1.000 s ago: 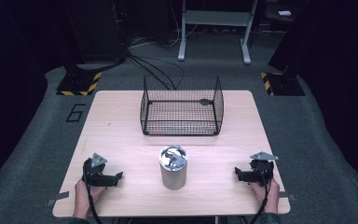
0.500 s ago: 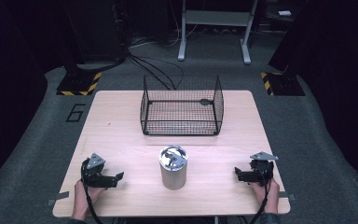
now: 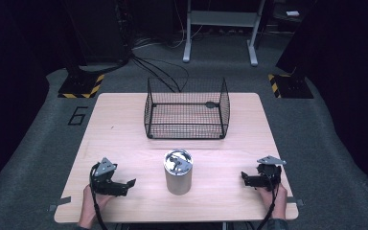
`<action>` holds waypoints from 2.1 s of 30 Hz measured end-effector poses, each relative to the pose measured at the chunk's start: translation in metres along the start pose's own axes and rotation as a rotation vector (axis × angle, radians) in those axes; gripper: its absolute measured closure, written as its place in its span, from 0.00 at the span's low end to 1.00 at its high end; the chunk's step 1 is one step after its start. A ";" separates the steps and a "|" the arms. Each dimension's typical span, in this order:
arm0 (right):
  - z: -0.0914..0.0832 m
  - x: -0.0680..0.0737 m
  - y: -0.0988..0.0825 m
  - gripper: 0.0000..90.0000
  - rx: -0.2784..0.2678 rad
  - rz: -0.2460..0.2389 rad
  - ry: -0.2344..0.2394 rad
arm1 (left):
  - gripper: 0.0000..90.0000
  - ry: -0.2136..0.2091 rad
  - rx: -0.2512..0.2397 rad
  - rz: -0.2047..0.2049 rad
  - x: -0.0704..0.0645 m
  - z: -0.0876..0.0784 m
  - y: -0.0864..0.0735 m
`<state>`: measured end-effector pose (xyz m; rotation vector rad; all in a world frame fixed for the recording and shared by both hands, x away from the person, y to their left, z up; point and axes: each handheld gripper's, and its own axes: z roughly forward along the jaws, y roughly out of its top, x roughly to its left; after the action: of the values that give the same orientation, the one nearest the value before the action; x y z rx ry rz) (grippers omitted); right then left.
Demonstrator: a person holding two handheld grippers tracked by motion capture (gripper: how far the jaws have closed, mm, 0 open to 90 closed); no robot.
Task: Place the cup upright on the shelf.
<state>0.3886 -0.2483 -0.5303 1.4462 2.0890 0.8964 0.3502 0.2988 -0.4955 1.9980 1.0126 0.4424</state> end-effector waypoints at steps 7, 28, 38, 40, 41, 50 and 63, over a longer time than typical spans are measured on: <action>0.000 0.000 0.000 0.00 -0.001 0.000 0.000 | 0.00 -0.055 -0.024 0.037 -0.014 -0.001 0.013; 0.000 0.000 0.000 0.00 -0.001 0.001 0.000 | 0.00 -0.184 -0.104 0.090 -0.051 -0.003 0.042; 0.000 -0.001 0.000 0.00 0.002 -0.009 0.001 | 0.00 -0.259 -0.144 0.115 -0.070 0.002 0.057; 0.000 -0.001 0.000 0.00 0.001 -0.006 0.000 | 0.00 -0.266 -0.144 0.123 -0.074 0.005 0.058; 0.000 -0.001 0.000 0.00 0.002 -0.009 0.001 | 0.00 -0.266 -0.144 0.123 -0.074 0.005 0.058; 0.000 -0.001 0.000 0.00 0.002 -0.010 0.002 | 0.00 -0.302 -0.166 0.149 -0.086 0.012 0.068; 0.000 -0.001 0.000 0.00 0.002 -0.009 0.001 | 0.00 -0.320 -0.190 0.170 -0.095 0.020 0.080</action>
<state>0.3888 -0.2489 -0.5302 1.4369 2.0959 0.8921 0.3441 0.1873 -0.4383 1.9134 0.5844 0.2847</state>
